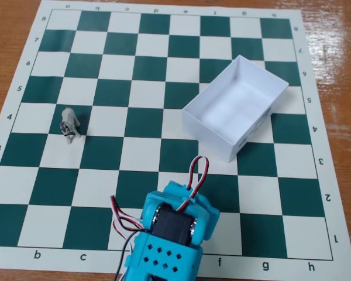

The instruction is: Grab the toy horse and put it in the box.

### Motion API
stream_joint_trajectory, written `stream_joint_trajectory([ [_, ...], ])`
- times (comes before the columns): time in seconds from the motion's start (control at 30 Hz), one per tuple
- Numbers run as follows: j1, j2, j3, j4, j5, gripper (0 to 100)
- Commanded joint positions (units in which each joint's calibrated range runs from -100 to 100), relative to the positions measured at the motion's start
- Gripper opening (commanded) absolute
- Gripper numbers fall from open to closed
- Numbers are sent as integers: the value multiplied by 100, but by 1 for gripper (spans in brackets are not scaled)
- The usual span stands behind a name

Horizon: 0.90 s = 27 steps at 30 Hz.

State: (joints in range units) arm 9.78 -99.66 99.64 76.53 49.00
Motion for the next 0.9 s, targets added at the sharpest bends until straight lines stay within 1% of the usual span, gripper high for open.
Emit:
stream_joint_trajectory([
  [0.0, 79, -34, 36, 21, 21, 0],
  [0.4, 57, -34, 36, -95, 55, 0],
  [0.6, 72, 46, -27, -884, 123, 1],
  [0.73, -143, 913, -874, -1482, 172, 2],
  [0.87, -693, 2435, -2349, -1748, 70, 2],
])
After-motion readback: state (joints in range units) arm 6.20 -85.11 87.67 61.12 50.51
